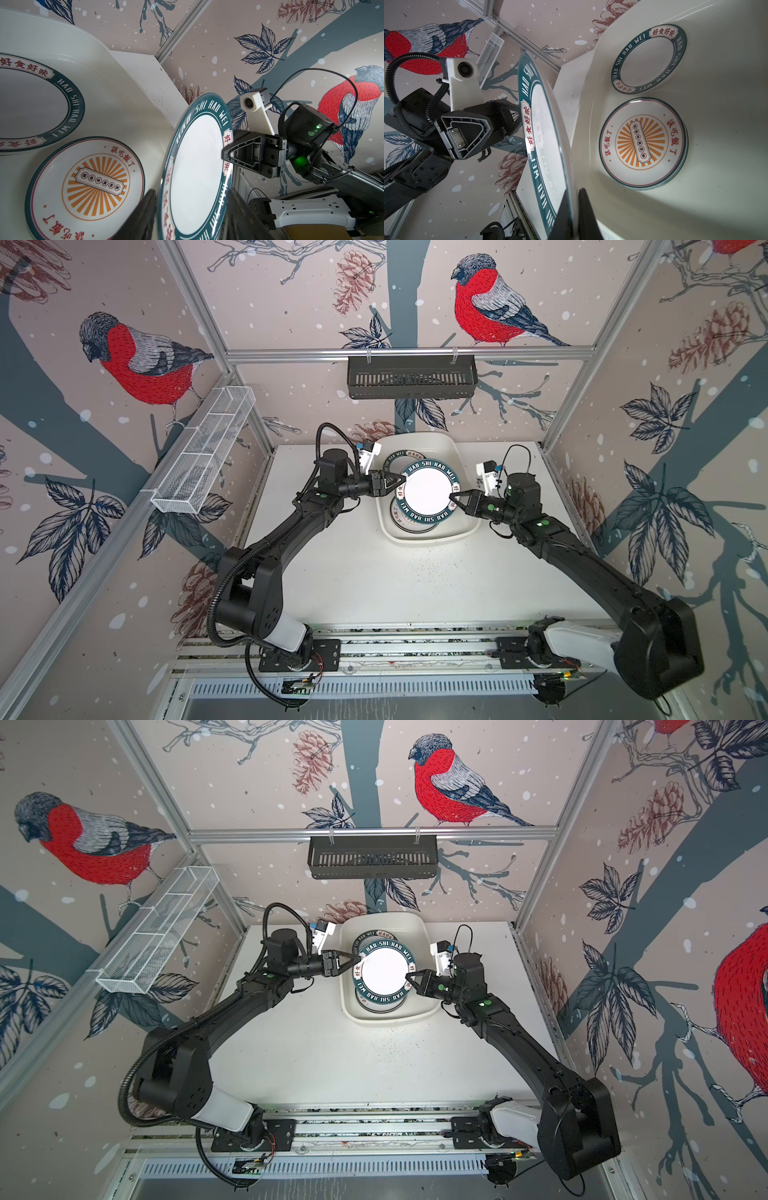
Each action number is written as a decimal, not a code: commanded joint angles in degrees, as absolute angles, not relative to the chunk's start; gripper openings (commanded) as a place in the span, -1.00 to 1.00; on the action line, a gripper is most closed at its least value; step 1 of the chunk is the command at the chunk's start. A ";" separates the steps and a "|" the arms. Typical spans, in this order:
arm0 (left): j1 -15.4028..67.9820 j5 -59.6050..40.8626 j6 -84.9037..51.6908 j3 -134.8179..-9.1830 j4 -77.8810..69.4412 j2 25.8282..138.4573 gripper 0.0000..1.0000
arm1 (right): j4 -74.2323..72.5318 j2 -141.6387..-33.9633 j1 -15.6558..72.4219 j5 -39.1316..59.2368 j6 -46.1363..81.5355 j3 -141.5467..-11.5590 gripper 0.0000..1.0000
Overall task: Place the plates into the plastic bin on the countertop
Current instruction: 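Close the right gripper on the green-rim plate rim while the left holds it, then open the left gripper to release the plate to the right gripper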
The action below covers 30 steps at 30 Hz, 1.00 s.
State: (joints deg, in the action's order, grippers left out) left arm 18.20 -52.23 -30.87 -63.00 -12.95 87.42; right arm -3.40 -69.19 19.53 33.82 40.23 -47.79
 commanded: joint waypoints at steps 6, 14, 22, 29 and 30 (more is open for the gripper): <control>17.59 -49.57 -25.37 -65.44 -10.52 85.96 0.25 | -3.11 -67.97 16.33 34.19 38.19 -47.81 -0.95; 14.77 -43.43 -16.47 -70.49 -0.91 82.79 0.39 | -0.05 -67.78 12.15 34.63 36.22 -48.25 -0.95; 10.97 -41.31 -14.75 -69.42 0.27 79.75 0.67 | 1.43 -69.90 10.30 35.16 35.34 -49.39 -0.94; 10.87 -44.07 -11.56 -69.93 1.14 77.61 0.70 | 2.75 -73.68 9.91 35.42 34.59 -51.59 -0.94; 10.92 -44.07 -11.35 -70.17 1.40 77.61 0.69 | 3.12 -74.13 9.93 35.27 34.32 -52.11 -0.94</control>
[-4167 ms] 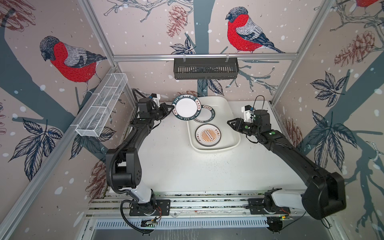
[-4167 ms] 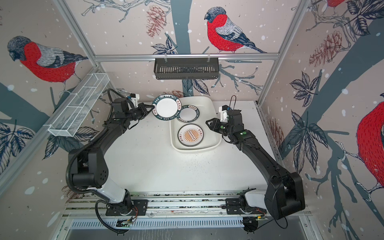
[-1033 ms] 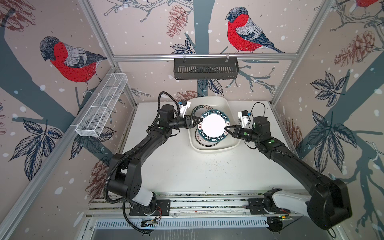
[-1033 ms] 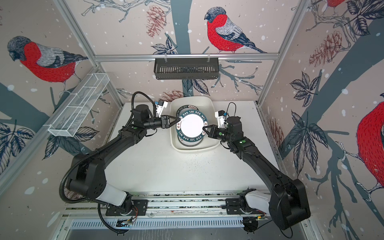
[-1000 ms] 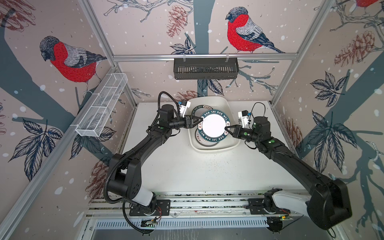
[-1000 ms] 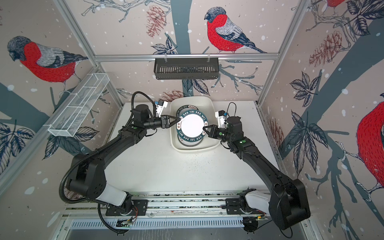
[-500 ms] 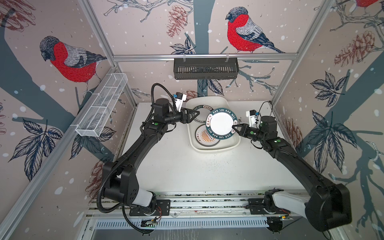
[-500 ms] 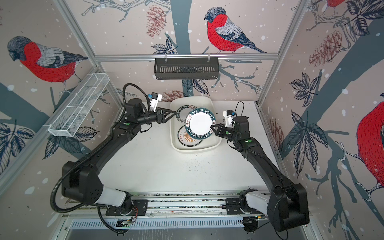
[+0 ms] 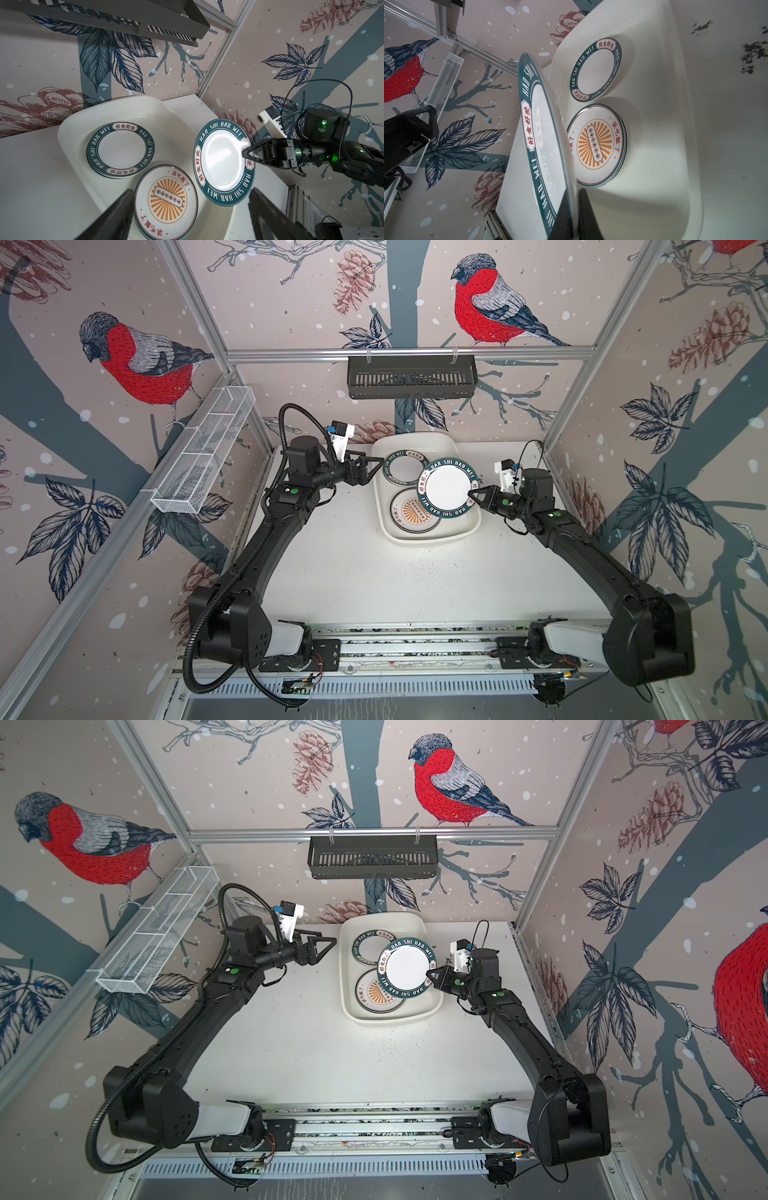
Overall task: Place the plates into the plastic bin on the countertop
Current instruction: 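Open the left gripper to release the plate to the right gripper, then lower the green-rim plate with the right gripper onto the sunburst plate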
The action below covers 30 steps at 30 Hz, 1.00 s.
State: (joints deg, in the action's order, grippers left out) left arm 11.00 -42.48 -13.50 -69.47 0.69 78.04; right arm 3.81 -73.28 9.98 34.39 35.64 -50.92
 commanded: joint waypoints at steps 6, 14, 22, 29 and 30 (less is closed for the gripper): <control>10.84 -40.82 -7.54 -74.23 6.14 76.91 0.66 | 5.35 -76.41 9.91 34.94 33.08 -54.30 -0.92; 10.84 -34.21 -0.54 -77.72 15.10 76.18 0.67 | 6.65 -80.07 9.68 35.73 32.36 -56.58 -0.90; 10.39 -35.75 -3.31 -72.06 12.18 72.86 0.65 | 6.62 -85.53 10.14 36.11 31.71 -58.21 -0.89; 10.41 -37.04 -4.43 -70.61 10.86 72.46 0.65 | 8.80 -91.31 12.58 33.66 30.32 -61.56 -0.89; 10.45 -37.23 -4.57 -70.51 10.73 72.43 0.65 | 8.77 -92.05 12.93 33.66 30.47 -61.80 -0.89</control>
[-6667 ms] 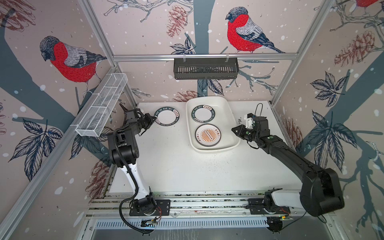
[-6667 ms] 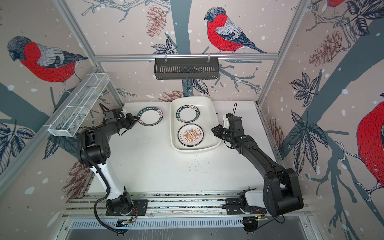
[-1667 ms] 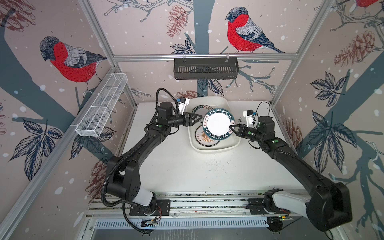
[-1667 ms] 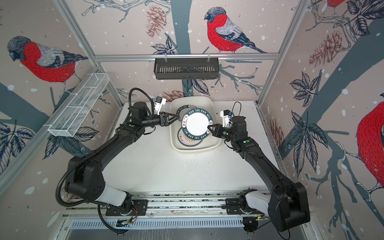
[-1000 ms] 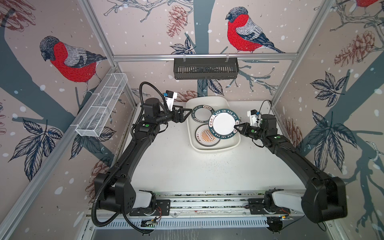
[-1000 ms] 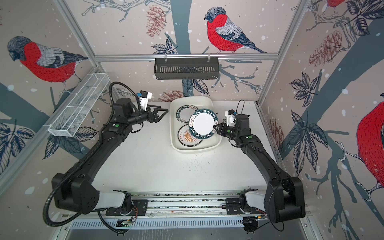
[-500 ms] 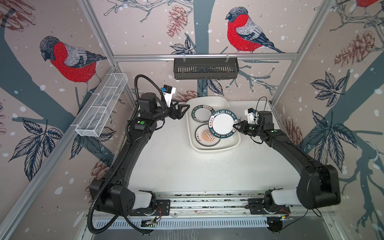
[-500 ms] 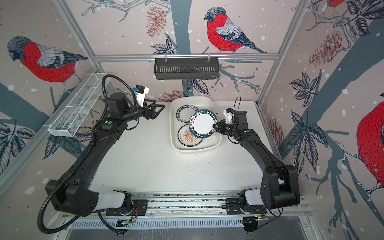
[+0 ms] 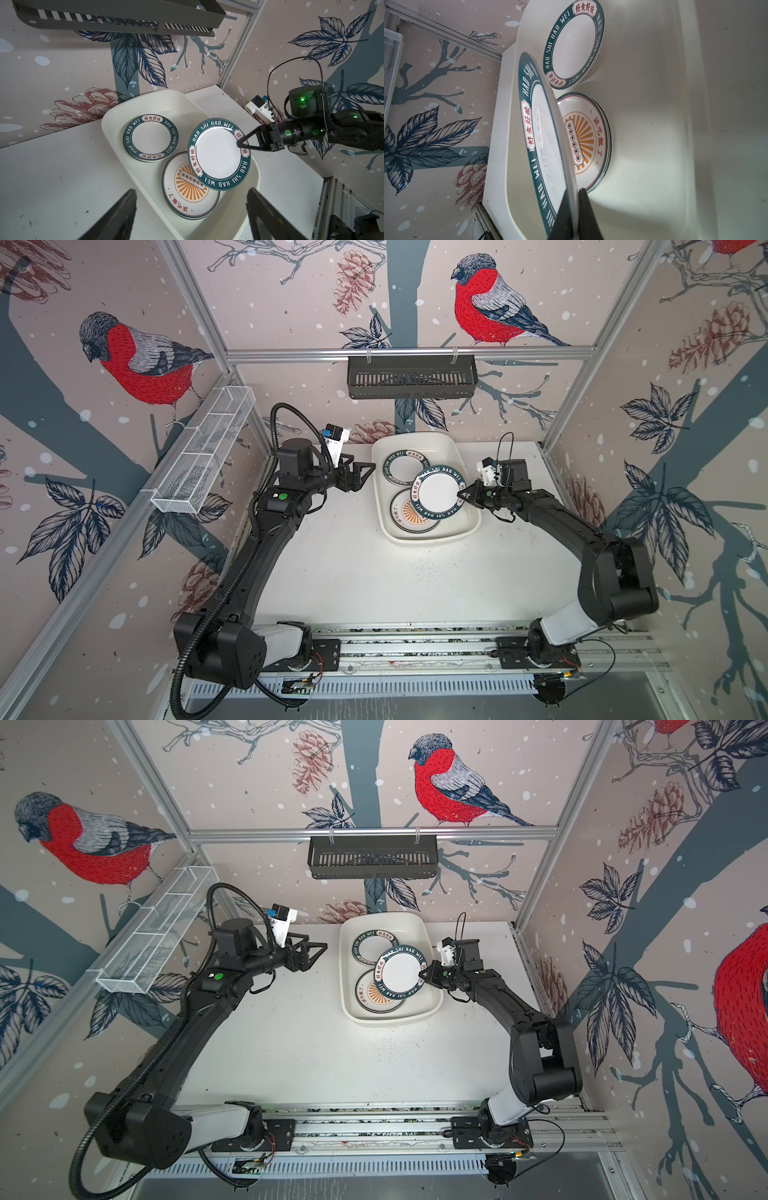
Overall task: Place the plates into the plastic bin on the countertop
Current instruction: 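Lower the green-rim plate with the right gripper onto the sunburst plate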
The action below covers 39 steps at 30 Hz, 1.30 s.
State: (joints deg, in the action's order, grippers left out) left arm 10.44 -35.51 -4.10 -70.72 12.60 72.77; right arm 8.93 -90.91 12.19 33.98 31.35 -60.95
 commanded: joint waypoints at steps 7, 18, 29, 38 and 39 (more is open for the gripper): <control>10.35 -37.40 -4.88 -70.01 10.47 72.16 0.65 | 9.05 -97.28 14.66 34.87 30.37 -63.95 -0.88; 10.25 -37.46 -4.93 -69.52 9.93 72.14 0.65 | 9.58 -102.99 15.30 37.09 30.32 -66.35 -0.85; 10.28 -37.53 -4.76 -69.51 9.93 71.99 0.66 | 9.60 -105.77 15.60 38.32 30.19 -67.35 -0.80; 10.21 -38.14 -4.97 -68.96 9.59 72.16 0.66 | 9.67 -107.11 15.58 38.23 30.00 -67.57 -0.75; 10.28 -38.32 -5.01 -68.92 9.58 72.23 0.67 | 9.71 -107.22 15.64 38.17 29.99 -67.67 -0.75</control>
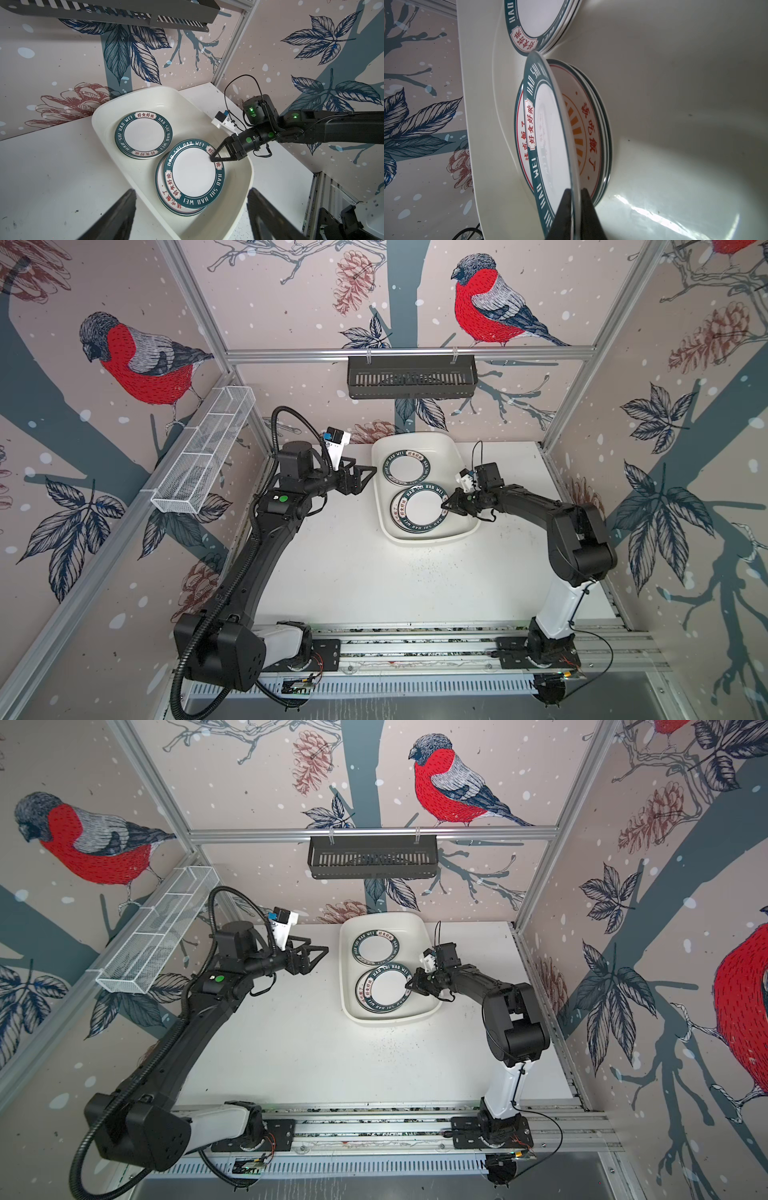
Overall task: Place the plates into the plastic bin on the countertop
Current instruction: 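Lower the green-rim plate with the right gripper onto the sunburst plate, then open the right gripper and lift it off the green-rim plate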
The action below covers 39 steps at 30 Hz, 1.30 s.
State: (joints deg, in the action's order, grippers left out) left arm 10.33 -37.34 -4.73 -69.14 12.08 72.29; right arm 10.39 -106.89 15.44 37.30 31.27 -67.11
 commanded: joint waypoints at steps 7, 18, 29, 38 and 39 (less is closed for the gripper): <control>10.23 -38.57 -5.11 -69.15 9.59 72.25 0.66 | 11.03 -107.74 15.64 37.10 29.12 -68.34 -0.69; 10.28 -39.29 -5.35 -68.61 9.14 72.22 0.67 | 13.18 -108.48 15.27 35.78 27.52 -69.08 -0.60; 10.25 -39.62 -5.46 -68.22 8.96 72.05 0.67 | 14.46 -108.77 15.21 34.98 26.96 -69.60 -0.49; 10.28 -39.62 -5.45 -68.18 8.90 71.95 0.67 | 15.11 -108.85 15.20 34.64 26.64 -69.87 -0.46; 10.28 -39.62 -5.45 -68.27 8.94 71.92 0.67 | 15.12 -108.89 15.20 34.63 26.64 -69.84 -0.46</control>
